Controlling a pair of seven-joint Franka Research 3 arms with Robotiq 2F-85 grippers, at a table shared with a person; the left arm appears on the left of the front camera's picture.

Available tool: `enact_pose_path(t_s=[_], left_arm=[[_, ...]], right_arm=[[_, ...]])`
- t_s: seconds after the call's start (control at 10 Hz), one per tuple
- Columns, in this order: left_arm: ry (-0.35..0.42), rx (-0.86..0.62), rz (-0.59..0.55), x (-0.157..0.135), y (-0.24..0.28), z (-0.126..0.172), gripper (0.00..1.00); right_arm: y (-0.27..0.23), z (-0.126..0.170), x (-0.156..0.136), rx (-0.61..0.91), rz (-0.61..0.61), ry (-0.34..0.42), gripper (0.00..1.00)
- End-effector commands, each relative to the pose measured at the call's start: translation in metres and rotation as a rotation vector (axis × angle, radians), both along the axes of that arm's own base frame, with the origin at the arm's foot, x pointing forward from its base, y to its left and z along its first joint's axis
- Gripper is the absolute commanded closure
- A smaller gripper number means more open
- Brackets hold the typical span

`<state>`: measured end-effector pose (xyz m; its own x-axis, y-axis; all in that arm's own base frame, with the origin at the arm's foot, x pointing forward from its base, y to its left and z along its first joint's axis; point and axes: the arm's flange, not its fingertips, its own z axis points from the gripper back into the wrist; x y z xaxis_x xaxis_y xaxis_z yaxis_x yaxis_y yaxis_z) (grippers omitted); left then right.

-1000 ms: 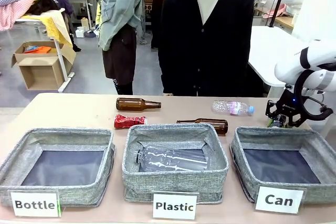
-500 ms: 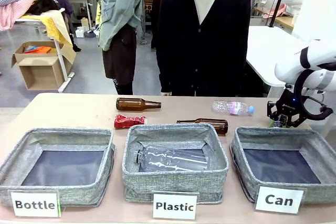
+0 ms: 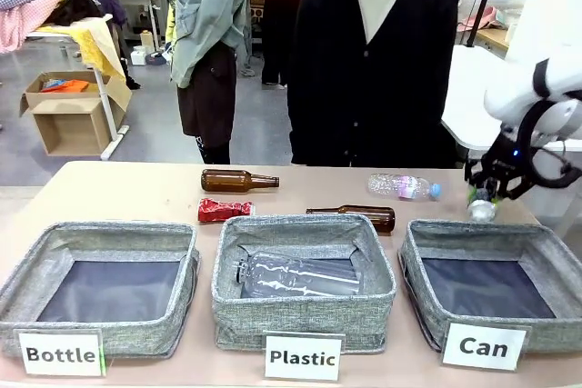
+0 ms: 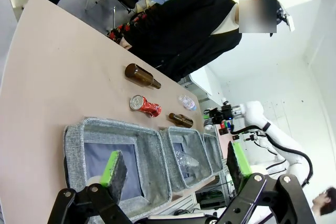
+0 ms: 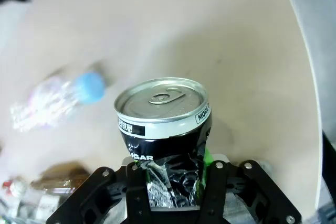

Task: Sort the can waste into the basket.
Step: Pick up the can waste from the table and place it in the right Fabric basket.

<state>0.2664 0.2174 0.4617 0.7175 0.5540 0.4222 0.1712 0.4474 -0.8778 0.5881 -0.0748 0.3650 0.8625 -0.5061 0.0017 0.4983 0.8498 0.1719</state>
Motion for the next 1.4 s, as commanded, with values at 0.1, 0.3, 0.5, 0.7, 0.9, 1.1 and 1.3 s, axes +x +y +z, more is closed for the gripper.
enact_pose_path(t_s=[0.1,0.3,0.5,0.7,0.9,1.1,1.3], left_arm=[[-0.031,-0.003,0.0,0.001,0.0,0.001,0.0],[-0.031,-0.003,0.0,0.001,0.0,0.001,0.0],[-0.031,-0.003,0.0,0.001,0.0,0.001,0.0],[-0.031,-0.003,0.0,0.001,0.0,0.001,0.0],[-0.031,-0.003,0.0,0.001,0.0,0.001,0.0],[-0.031,-0.003,0.0,0.001,0.0,0.001,0.0],[-0.031,-0.003,0.0,0.001,0.0,0.001,0.0]], right_arm=[[0.011,0.092,-0.071,0.136,0.318,-0.154,1.0],[0.026,0.119,-0.126,0.281,0.781,-0.136,1.0],[0.034,0.119,-0.167,0.345,1.18,-0.054,1.0],[0.037,0.109,-0.198,0.367,1.626,0.022,1.0],[0.04,0.095,-0.2,0.305,1.715,-0.056,1.0],[0.045,0.089,-0.198,0.166,1.624,-0.142,1.0],[0.044,0.087,-0.198,0.072,1.6,-0.176,1.0]])
